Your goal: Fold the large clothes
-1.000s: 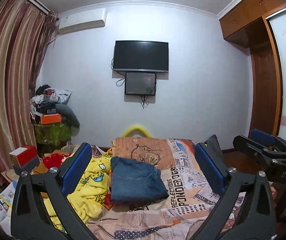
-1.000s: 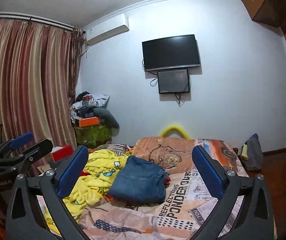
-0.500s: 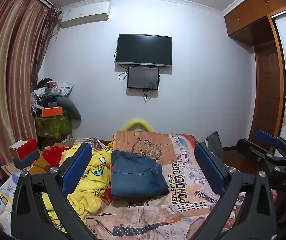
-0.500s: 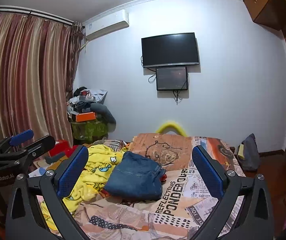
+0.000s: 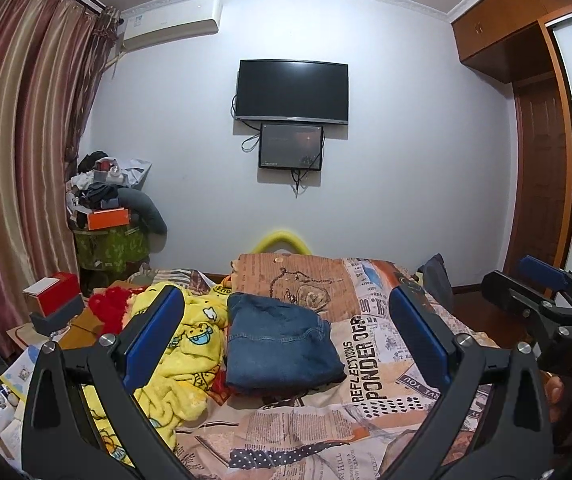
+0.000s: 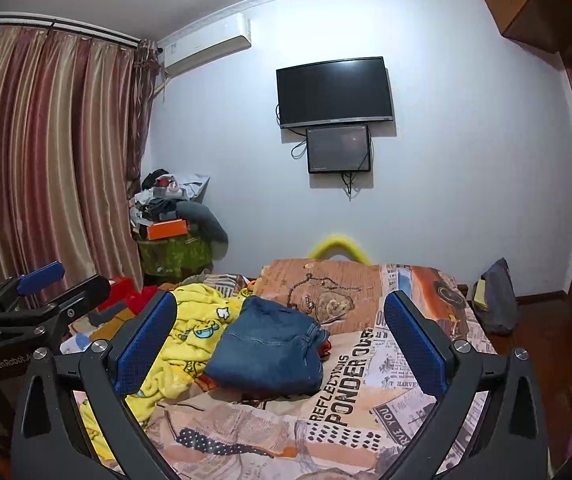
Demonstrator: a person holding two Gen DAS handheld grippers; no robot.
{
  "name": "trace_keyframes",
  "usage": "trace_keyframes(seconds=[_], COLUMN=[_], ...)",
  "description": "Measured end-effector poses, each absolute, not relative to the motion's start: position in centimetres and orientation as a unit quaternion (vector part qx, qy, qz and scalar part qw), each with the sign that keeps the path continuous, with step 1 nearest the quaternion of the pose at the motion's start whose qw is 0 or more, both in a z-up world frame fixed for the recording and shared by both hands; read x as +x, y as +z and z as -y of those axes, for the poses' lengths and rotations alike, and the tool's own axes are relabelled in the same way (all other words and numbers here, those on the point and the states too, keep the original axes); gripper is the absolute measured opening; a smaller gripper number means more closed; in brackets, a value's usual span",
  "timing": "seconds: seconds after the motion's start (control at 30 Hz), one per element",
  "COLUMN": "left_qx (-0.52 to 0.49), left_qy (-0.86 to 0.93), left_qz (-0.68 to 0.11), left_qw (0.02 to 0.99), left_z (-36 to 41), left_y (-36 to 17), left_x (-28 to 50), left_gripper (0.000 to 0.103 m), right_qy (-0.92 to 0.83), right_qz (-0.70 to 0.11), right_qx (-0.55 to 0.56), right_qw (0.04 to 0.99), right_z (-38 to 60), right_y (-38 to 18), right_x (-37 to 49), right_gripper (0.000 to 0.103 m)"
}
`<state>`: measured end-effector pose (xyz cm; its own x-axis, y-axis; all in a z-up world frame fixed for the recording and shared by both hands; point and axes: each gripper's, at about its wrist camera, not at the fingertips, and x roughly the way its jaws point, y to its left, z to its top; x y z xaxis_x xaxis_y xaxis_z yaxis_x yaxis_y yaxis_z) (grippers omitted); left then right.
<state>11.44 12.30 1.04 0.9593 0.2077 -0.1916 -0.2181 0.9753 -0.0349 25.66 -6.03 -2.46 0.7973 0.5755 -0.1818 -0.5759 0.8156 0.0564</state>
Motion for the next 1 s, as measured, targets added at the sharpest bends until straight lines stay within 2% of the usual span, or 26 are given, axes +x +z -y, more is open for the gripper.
trace_keyframes(seconds=[1.0], left_qx=[-0.02], left_qy=[0.077], left_qz=[-0.113], left_qw=[0.99], left_z=[-12.2], left_y=[0.9], left_x=[12.7], left_gripper=[0.103], right_qy=[0.29], right_qz=[-0.108], right_qx=[0.013], right_qw=[0.951], right_z=[7.3], right_y=[-2.4], right_x=[26.4], right_gripper=[0.103])
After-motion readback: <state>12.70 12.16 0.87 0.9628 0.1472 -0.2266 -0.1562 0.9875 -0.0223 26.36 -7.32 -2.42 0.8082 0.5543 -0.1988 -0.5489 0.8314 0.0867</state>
